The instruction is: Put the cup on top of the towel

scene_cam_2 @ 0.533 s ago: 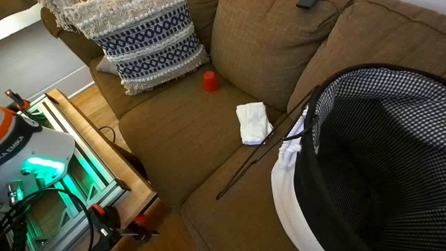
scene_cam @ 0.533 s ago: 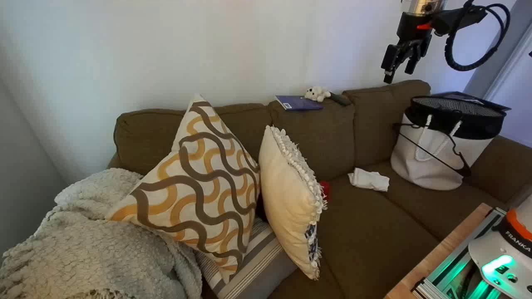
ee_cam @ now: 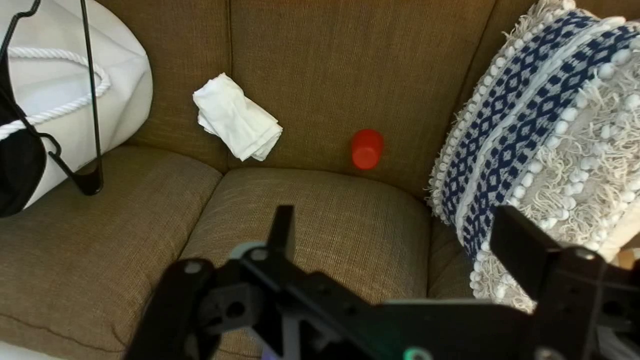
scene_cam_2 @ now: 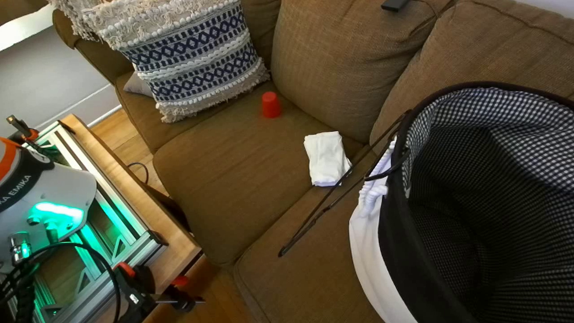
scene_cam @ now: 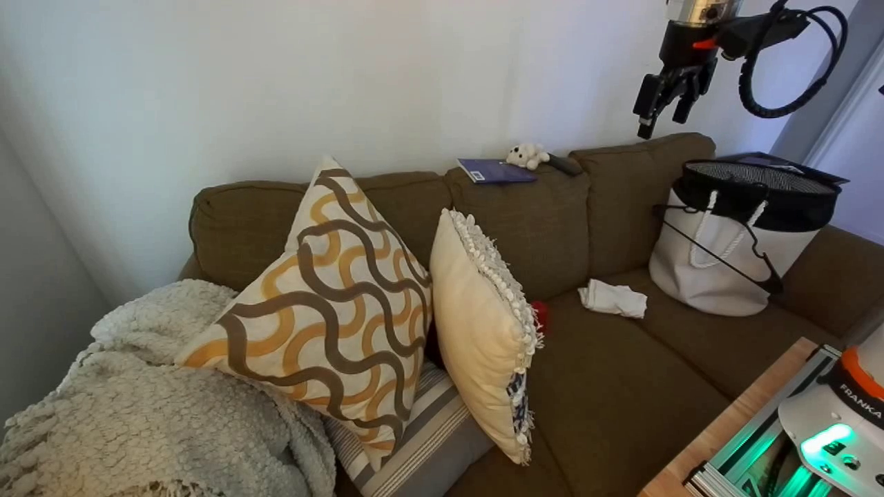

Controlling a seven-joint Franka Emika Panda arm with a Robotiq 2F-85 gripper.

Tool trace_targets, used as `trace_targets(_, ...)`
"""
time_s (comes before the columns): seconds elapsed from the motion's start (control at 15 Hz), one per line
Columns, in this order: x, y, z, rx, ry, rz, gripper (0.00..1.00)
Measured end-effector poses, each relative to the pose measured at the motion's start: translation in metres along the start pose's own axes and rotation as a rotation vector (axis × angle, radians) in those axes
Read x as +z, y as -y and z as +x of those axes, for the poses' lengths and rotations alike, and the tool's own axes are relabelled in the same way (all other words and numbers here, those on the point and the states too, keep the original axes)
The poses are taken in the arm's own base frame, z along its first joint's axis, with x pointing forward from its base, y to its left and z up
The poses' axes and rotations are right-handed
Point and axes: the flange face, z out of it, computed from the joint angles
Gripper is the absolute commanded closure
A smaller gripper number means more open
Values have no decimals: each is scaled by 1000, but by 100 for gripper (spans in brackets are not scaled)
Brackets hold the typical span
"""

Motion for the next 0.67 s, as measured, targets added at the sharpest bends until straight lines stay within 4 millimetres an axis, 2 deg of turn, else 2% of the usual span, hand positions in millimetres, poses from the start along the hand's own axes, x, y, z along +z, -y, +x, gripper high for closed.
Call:
trace_targets(0.13, 1, -1, 1, 1, 2, 4, 0)
trace_targets(0.27, 13, -13, 11, 10, 35, 25, 0)
trace_targets(0.4, 45, -38, 33, -11, 102, 75, 0)
trace_targets(0.53, 89, -62, 58, -50, 163, 142, 0)
trace_targets(0.67, 134, -75, 81, -99, 228, 209, 0)
